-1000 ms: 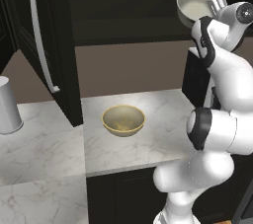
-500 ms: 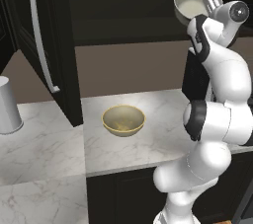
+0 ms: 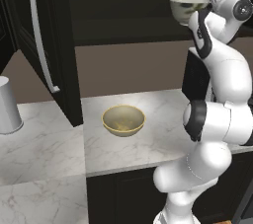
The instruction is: Open the cabinet. Pick the bowls from the counter and place them in the cabinet. Then close the cabinet.
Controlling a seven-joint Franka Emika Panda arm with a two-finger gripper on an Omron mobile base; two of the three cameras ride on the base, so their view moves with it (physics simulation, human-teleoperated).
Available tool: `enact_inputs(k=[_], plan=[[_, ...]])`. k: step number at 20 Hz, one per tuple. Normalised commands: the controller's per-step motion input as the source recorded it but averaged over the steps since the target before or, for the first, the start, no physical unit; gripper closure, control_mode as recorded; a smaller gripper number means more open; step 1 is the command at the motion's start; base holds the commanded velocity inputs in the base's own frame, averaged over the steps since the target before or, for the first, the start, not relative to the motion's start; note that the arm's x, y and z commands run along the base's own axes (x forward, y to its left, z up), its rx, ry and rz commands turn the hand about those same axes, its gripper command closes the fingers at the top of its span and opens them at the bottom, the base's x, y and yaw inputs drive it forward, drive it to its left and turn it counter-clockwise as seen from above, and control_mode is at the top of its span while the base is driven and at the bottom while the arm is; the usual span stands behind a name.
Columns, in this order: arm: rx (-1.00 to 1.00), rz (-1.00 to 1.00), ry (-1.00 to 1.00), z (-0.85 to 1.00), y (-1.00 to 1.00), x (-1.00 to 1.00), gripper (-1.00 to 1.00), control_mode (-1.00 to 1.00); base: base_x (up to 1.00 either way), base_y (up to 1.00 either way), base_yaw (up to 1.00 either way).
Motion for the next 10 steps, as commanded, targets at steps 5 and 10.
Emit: enact_inputs(k=[5, 10], plan=[[0.0, 0.0, -0.23, 0.54, 0.0, -0.29, -1.0, -1.0, 0.0, 0.0, 0.0], [0.02, 0.0, -0.08, 0.11, 0.16, -0.89, -1.0, -1.0, 0.0, 0.0, 0.0]])
